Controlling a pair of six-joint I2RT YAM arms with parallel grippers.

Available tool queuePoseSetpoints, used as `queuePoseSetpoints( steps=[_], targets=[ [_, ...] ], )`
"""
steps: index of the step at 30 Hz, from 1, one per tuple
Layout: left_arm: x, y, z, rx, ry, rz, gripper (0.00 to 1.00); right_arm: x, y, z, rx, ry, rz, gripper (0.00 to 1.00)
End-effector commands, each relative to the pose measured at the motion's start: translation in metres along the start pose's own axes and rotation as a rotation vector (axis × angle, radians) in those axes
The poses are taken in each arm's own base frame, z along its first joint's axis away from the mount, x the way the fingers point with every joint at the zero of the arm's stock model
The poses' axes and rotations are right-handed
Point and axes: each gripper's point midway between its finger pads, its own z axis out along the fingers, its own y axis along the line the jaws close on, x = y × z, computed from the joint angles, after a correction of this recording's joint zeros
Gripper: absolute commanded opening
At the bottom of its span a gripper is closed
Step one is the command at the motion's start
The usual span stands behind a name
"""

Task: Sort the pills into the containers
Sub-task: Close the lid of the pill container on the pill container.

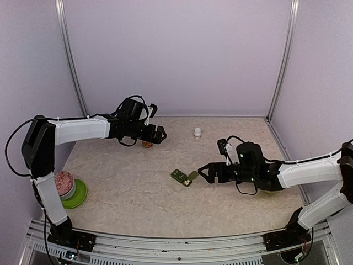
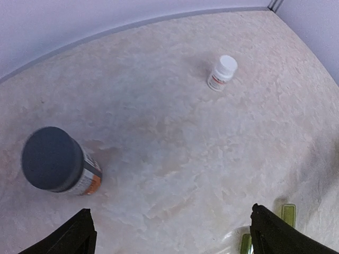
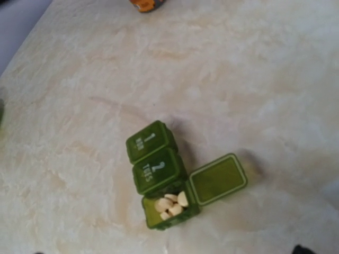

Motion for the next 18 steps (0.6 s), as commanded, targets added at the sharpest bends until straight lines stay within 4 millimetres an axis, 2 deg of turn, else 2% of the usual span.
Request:
queuePoseSetpoints(
  steps=[1,5,10,18],
  targets=[
    [0.031,-0.035,0.010,0.102,0.049,0.013,0.99,-0.010,0.005,0.010,-0.096,0.006,0.112,1.00],
    [0.058,-0.054,0.023,0.160,0.106,0.013,0.99,-0.007,0.000,0.021,-0.125,0.036,0.163,1.00],
    [0.087,-0.064,0.039,0.179,0.167,0.031,0.99,0.000,-0.001,0.034,-0.138,0.076,0.187,1.00],
    [0.120,-0.083,0.053,0.266,0.230,0.043,0.96,0.009,-0.009,0.046,-0.145,0.102,0.227,1.00]
  ],
)
